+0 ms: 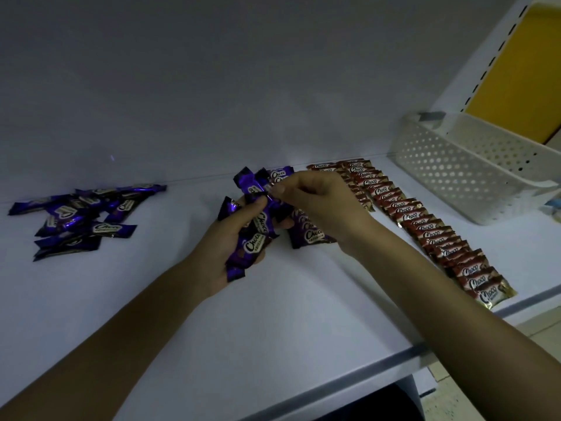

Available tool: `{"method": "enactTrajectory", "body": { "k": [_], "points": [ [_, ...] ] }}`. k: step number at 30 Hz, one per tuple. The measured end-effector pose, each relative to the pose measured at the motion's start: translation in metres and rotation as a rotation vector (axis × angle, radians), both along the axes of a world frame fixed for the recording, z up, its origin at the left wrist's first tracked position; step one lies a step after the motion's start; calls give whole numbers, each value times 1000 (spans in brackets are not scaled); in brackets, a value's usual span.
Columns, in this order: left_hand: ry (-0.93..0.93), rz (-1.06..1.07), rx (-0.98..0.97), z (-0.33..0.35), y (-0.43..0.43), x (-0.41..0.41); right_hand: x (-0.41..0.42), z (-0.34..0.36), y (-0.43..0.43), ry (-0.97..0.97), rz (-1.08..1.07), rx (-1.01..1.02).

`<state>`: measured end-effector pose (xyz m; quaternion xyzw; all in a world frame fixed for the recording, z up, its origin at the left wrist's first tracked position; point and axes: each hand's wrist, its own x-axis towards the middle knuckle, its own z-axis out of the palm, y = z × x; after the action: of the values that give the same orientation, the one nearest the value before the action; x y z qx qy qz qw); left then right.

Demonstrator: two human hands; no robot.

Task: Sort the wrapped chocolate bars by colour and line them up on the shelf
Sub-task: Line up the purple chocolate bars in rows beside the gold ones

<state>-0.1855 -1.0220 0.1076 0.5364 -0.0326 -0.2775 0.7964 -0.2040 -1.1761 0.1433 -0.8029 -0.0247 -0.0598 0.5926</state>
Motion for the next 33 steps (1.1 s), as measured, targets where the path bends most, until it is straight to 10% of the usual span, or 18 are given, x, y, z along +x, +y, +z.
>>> {"method": "enactTrajectory", "body": {
  "k": [18, 23, 33],
  "points": [
    [35, -40, -250, -6, 2, 6, -78, -18, -49, 57, -85, -80],
    [34, -52, -255, -6, 2, 6, -84, -30, -55, -54, -133, -852],
    [26, -77, -246, -6, 2, 6, -72, -10, -72, 24, 245, -1072]
  ]
}}
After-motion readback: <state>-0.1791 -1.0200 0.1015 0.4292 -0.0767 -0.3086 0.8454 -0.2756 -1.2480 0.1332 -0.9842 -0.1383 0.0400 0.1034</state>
